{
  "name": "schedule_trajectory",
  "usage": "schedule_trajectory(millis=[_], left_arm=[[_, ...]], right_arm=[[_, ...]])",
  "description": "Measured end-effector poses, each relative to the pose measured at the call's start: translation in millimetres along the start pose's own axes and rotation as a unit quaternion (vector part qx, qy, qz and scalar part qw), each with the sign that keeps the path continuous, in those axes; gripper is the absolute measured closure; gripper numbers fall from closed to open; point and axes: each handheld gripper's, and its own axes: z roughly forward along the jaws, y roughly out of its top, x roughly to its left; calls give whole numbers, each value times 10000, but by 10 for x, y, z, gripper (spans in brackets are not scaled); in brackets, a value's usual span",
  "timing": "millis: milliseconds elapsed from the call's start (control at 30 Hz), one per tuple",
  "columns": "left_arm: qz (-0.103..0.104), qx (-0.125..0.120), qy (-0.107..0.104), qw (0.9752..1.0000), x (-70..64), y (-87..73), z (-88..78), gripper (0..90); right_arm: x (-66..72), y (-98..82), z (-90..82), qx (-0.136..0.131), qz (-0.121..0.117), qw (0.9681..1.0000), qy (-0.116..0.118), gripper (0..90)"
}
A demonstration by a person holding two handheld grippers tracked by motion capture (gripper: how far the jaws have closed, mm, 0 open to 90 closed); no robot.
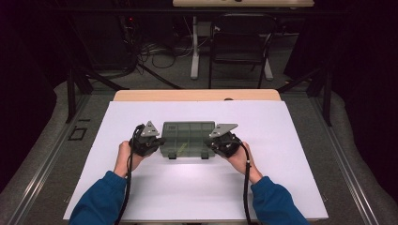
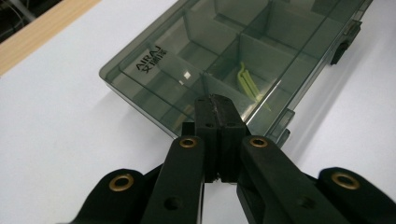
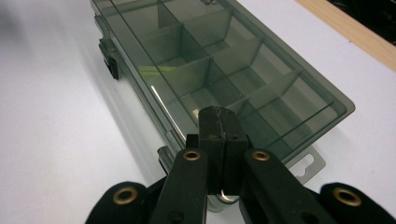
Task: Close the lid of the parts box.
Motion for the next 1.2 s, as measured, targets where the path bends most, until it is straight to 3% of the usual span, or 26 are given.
schedule_trajectory(millis=[367,700,833,933,1000,1033,1200], left_arm=[[34,45,-22,10000,-24,-14,47,897],[31,20,-89,10000,-47,-25,60,900],[2,11,-101,9999,-43,-33,58,900],[25,35,-44,10000,-63,-34,66,900],[79,148,-36,9999,-82,-42,88,900],[55,92,-7,9999,-90,-55,92,900],[-15,22,0,10000,-92,-77,90,900]], right_arm=[[-12,-31,16,103,76,9999,38,900],[-16,-53,25,-3,216,9998,36,900],[-2,-54,21,34,205,9998,-20,900],[-3,-65,42,68,160,9996,-241,900],[-44,-85,36,-25,391,9992,-62,900],[-58,-96,51,49,452,9990,39,900],[-46,-110,72,76,405,9992,6,900]])
